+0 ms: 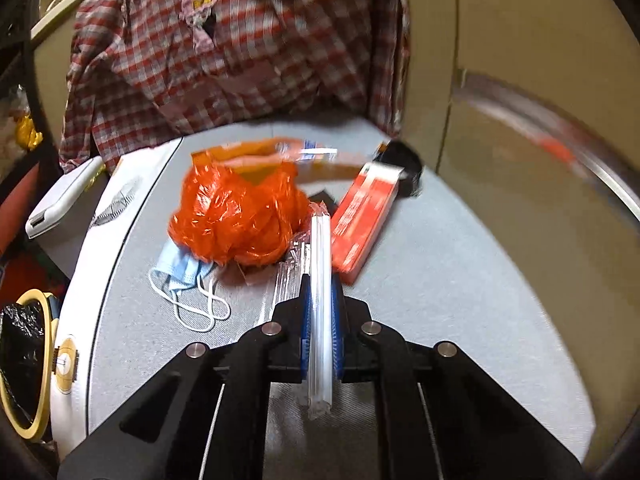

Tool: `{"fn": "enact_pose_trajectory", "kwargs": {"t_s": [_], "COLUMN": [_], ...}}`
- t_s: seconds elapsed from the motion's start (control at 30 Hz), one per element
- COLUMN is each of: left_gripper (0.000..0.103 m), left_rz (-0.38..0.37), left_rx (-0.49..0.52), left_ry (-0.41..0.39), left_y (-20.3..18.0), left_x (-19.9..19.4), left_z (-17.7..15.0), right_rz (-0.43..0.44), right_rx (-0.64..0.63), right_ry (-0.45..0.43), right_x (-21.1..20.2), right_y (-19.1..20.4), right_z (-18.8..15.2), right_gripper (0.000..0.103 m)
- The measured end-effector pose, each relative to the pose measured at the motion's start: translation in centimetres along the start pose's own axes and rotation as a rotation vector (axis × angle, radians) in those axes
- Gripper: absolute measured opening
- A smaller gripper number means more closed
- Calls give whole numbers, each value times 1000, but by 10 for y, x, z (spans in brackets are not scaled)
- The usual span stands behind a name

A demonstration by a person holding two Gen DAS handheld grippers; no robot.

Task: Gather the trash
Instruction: 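Return to the table and grasp the clear straws with the right gripper, then grasp the orange plastic bag with the left gripper while the right holds the straws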

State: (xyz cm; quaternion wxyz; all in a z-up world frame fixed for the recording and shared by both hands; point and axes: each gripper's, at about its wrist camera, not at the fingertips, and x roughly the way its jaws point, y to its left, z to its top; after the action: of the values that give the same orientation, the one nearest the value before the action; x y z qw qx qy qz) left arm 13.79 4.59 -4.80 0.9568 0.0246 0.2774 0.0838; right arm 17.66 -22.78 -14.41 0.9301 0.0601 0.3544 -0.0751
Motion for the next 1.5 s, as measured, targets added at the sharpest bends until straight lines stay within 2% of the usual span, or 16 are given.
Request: {"fn": "enact_pose_trajectory", "kwargs": {"t_s": [0.3,0.47,0.57,0.77,0.93,1.0,1.1,1.27,1.37,1.43,1.47,1.5], "left_gripper": [90,90,90,90,90,90,90,90,83,64,62,55], "left_rz": [-38,-136,-176,-269,-391,-418,-437,-433,-434,-431,-435,-447], "left_rx": [5,8,57,148,160,178,211,212,205,215,217,215], "left_ry": [-32,-30,-35,-36,32,54,97,153,177,192,190,179], "left_y": [-10,-30,-55,-117,-172,-189,-215,-232,-235,-238,-237,-236], "left_x": [-8,-8,-8,0,27,37,55,83,95,100,101,99], "left_z": [-1,0,0,-1,-6,-10,-14,-16,-15,-17,-16,-17], "right_rz": [-5,3,0,-10,14,24,38,37,24,17,15,12], "right_rx": [-13,-28,-38,-19,31,34,34,41,52,54,53,51], "right_ry": [-49,-78,-85,-79,-38,-28,-23,-3,15,24,27,30], "right_x": [-65,-97,-107,-104,-91,-87,-85,-77,-70,-66,-65,-63], "right_y": [-23,-40,-51,-75,-88,-89,-87,-90,-95,-96,-96,-95], "right_z": [27,39,42,43,44,45,45,46,46,45,46,46], "right_gripper": [9,9,9,9,9,9,9,9,9,9,9,9]}}
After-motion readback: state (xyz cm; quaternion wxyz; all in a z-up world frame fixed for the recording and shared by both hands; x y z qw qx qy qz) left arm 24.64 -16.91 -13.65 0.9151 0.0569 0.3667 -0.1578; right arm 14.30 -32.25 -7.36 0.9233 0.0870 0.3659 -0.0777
